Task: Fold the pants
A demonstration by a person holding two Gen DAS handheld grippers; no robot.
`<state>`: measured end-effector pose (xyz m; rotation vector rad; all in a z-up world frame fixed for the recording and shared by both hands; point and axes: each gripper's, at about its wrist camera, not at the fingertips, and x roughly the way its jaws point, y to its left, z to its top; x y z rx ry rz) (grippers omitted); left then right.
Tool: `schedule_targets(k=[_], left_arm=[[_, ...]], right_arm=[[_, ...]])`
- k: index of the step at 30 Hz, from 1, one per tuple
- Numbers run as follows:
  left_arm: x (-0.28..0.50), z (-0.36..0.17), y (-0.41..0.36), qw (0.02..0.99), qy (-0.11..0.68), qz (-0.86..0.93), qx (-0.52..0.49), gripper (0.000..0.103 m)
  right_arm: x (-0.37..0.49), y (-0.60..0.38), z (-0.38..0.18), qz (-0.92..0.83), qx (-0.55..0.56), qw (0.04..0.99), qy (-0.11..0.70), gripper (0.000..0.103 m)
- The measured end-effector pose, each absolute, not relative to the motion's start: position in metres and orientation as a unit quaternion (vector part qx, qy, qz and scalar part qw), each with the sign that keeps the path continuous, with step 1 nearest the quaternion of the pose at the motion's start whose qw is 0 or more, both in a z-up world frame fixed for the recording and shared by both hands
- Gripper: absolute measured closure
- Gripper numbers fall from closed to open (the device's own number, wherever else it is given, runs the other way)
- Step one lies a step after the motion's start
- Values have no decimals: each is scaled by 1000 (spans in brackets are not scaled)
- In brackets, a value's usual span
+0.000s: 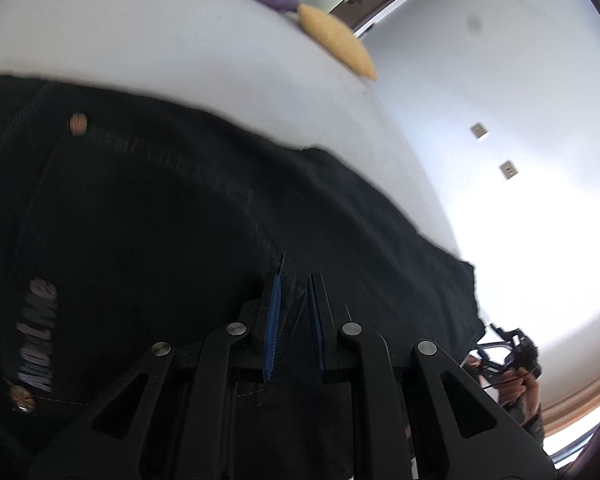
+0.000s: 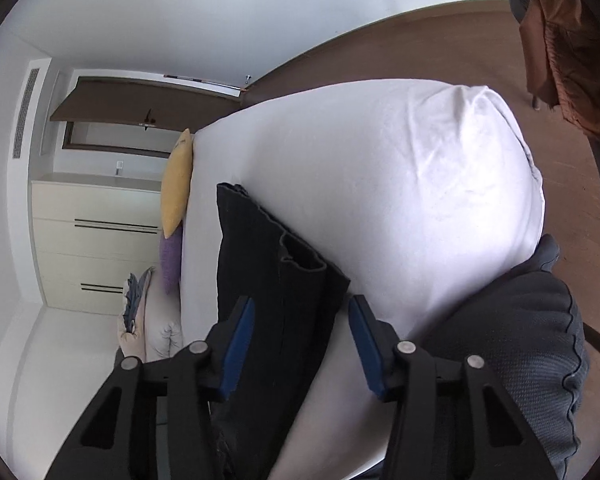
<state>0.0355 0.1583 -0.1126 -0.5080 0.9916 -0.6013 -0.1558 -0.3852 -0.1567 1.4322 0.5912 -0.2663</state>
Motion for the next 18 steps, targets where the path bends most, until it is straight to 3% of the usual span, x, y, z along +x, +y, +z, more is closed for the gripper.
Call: schedule_targets(k=[12,14,17,18], left_arm=[[35,-128,156,804,463,-277,-250,89],[35,-129,155,804,463,-276,-250,89],[35,-129,154,804,464,-275,-251,89],[35,-129,153,804,464,-275,-251,89]], right_arm=[[-142,-387,-167,-69,680,693,229,52],[-140,-389,-170,-67,683,693,222,60],[-136,-391,-175,-71,682,694,220,86],[-135,-391,-176,-77,678,697,222,89]])
